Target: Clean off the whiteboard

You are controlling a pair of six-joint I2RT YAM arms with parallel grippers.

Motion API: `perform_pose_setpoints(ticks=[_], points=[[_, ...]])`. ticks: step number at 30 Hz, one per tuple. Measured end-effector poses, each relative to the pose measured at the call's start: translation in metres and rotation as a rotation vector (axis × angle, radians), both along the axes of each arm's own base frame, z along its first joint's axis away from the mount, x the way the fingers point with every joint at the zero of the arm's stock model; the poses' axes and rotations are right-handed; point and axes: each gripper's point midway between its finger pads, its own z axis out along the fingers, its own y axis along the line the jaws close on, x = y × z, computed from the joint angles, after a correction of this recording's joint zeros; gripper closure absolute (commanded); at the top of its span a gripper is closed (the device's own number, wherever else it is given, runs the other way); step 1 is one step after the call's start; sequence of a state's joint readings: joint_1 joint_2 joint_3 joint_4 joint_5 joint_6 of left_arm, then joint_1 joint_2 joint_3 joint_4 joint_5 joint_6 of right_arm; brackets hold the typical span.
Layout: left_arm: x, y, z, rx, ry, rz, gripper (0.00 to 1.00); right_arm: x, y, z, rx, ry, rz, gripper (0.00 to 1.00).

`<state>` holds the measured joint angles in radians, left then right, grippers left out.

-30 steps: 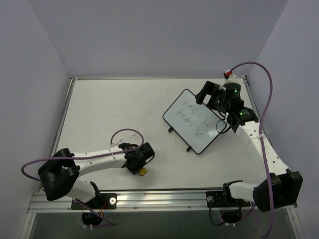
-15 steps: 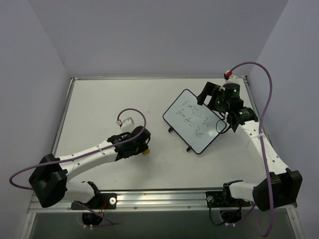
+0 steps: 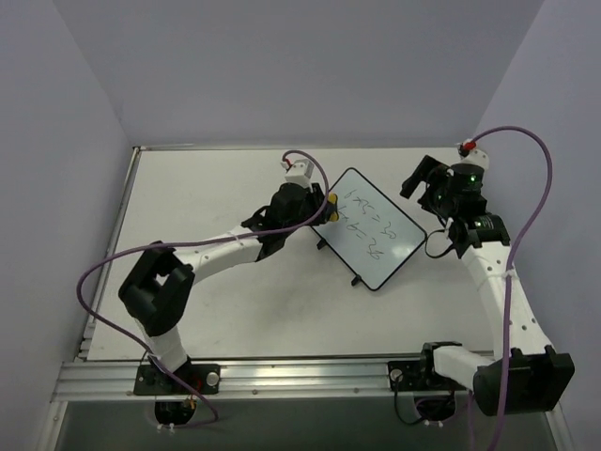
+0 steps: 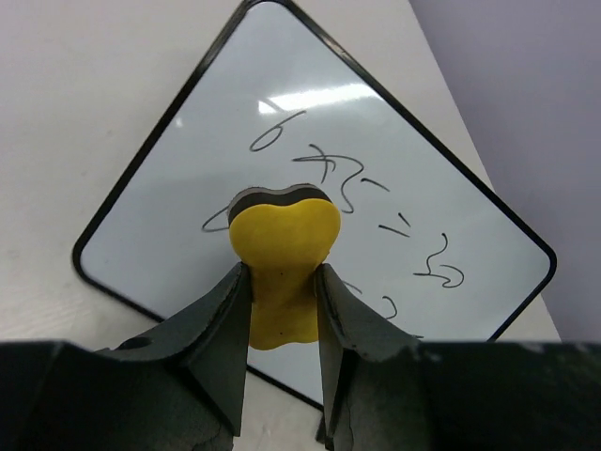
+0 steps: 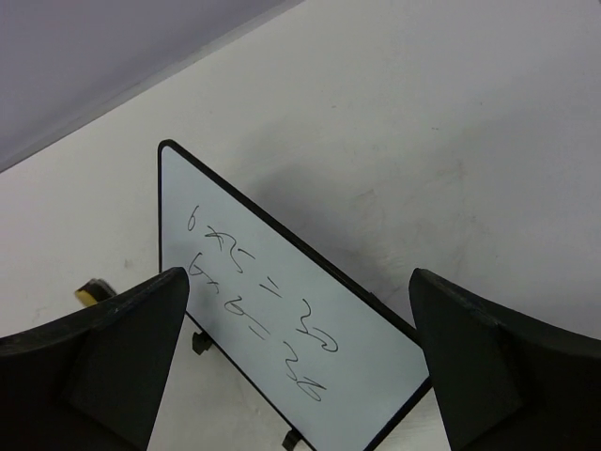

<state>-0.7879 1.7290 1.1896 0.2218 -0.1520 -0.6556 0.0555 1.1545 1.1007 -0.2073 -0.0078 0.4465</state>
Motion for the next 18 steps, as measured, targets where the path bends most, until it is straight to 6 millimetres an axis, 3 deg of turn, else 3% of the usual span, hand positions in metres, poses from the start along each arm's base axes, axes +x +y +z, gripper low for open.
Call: perform_pose_setpoints(ticks=[5, 10, 18], points=[[0.016, -0.038, -0.017, -0.012, -0.061, -0.151, 0.98, -0.022, -0.011, 0.008, 0.044, -0.048, -0.028, 0.01], [0.011, -0.051, -0.024, 0.0, -0.1, -0.256, 0.98, -0.037, -0.018, 0.001, 0.079, -0.054, -0.043, 0.03], [0.0, -0.074, 0.005, 0.0, -0.197, -0.364, 0.98, -0.05, -0.02, -0.04, 0.159, -0.001, -0.027, 0.12]])
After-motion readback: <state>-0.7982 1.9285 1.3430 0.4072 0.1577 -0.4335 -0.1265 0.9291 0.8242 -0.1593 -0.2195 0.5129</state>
